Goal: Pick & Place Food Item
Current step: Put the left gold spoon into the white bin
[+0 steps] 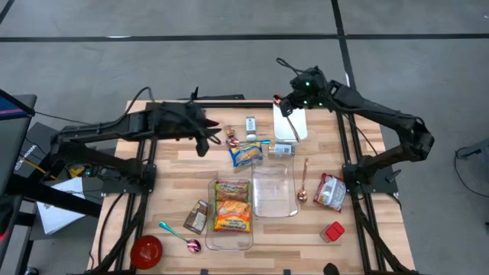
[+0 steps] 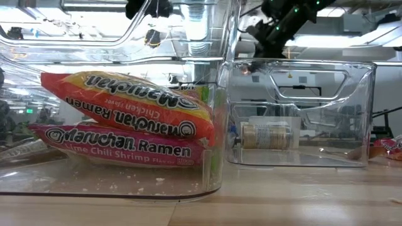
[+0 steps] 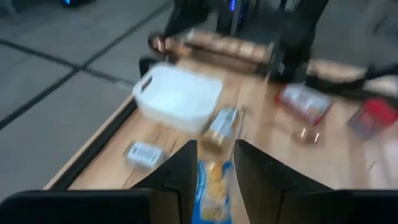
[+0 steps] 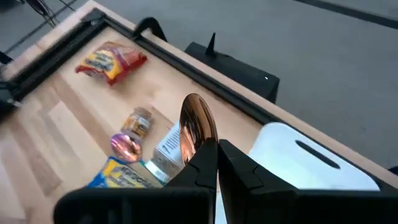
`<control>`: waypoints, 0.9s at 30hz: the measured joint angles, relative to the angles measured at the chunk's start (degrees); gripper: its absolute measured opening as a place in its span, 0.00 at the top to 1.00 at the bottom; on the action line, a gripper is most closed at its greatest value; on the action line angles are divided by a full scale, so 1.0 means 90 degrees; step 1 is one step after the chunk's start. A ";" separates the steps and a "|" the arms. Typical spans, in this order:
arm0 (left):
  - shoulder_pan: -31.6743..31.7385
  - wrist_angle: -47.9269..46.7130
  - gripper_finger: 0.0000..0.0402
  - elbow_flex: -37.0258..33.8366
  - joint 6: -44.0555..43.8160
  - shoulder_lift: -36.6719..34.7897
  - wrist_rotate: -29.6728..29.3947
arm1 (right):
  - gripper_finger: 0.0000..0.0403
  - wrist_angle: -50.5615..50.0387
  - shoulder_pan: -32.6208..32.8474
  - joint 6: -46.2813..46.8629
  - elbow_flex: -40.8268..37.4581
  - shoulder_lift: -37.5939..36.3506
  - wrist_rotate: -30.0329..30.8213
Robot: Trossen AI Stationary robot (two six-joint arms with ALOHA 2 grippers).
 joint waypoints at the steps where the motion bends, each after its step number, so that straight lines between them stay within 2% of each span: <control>1: 0.0000 0.0268 0.75 -0.0160 -0.0084 -0.0134 0.0005 | 1.00 0.0056 -0.0074 -0.0064 -0.0031 0.0000 -0.0006; 6: 0.0000 0.1678 0.75 -0.0882 -0.0141 -0.0617 -0.0001 | 1.00 0.0436 -0.0459 -0.0842 -0.0038 0.0202 -0.0055; 12: 0.0000 0.3543 0.75 -0.1408 -0.0378 -0.0704 -0.0002 | 1.00 0.0450 -0.1110 -0.1349 -0.0046 0.0683 -0.0577; 17: 0.0000 0.3689 0.75 -0.1497 -0.0466 -0.0604 -0.0056 | 1.00 0.0608 -0.1375 -0.1744 -0.0028 0.1064 -0.0734; 21: 0.0000 0.3766 0.75 -0.1492 -0.0744 -0.0547 -0.0067 | 1.00 0.0540 -0.1602 -0.1750 -0.0039 0.1340 -0.1285; 27: 0.0000 0.3883 0.75 -0.1492 -0.0907 -0.0433 -0.0094 | 1.00 0.0384 -0.1606 -0.1691 -0.0037 0.1682 -0.1414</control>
